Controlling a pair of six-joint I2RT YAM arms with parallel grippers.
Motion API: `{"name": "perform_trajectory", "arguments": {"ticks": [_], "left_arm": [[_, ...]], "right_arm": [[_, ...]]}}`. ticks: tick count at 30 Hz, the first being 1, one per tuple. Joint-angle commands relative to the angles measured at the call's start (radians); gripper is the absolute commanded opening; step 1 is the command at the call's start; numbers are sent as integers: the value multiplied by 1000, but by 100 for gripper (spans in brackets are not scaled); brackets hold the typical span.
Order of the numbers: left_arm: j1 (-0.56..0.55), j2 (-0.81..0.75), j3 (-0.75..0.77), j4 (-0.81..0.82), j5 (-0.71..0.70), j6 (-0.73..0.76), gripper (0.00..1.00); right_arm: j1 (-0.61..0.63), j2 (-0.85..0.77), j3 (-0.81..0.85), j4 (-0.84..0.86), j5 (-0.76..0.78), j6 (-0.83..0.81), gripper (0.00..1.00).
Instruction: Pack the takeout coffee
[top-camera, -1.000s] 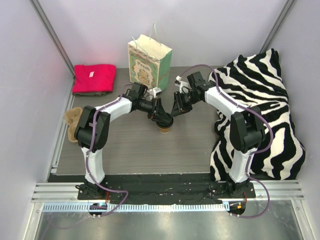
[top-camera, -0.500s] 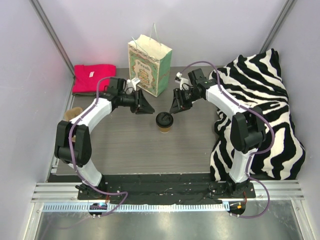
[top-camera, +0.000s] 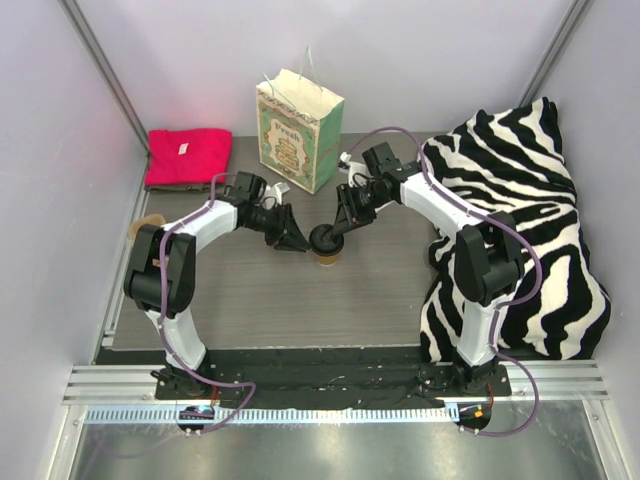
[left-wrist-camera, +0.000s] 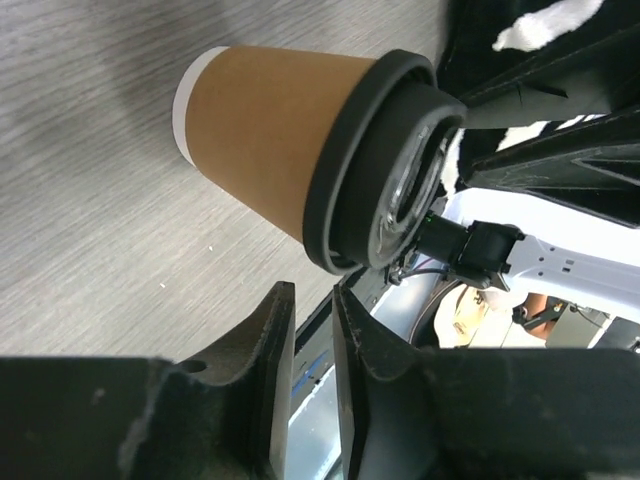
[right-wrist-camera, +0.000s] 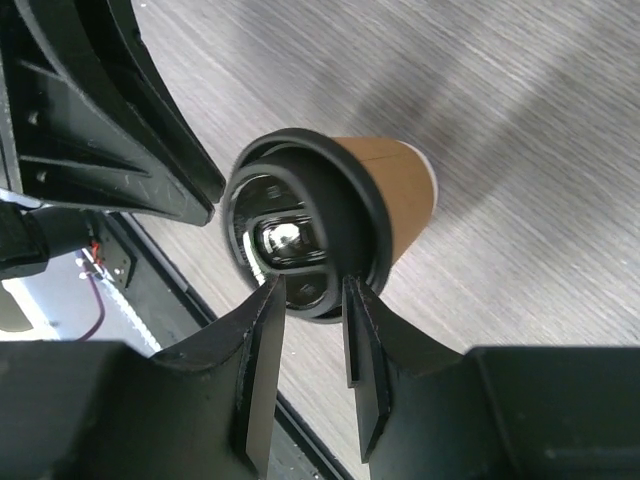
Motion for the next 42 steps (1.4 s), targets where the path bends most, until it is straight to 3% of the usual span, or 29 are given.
{"name": "perform_trajectory", "arguments": {"ticks": [1,8,11,14,16,17,18,25,26,32,42], "left_arm": [[-6,12,44,-4,11,36,27],[80,-76,-9,20,35,48,39],[114,-118,-4,-31,13,126,46],[114,-158,44,-131,-19,265,63],[113,-175,75,-192,-73,328,87],[109,-176,110,-209,-86,388,88],[106,-178,131,-232,-123,419,97],[-60,-179,283,-343,-397,634,97],[-84,-173,302,-352,-427,649,97],[-232,-91,423,-423,-612,672,95],[-317,28,518,-487,-692,694,97]], "right_arm": [[6,13,45,13,20,-31,37],[34,44,72,36,-29,-42,36],[44,53,89,58,-66,-51,36],[54,68,123,67,-94,-63,36],[55,79,150,62,-117,-63,38],[52,79,163,59,-123,-62,40],[47,79,172,56,-138,-59,41],[-109,10,169,58,-210,32,59],[-129,-22,157,59,-209,35,68],[-207,-131,57,44,-160,9,90],[-223,-180,17,41,-134,-1,93]]}}
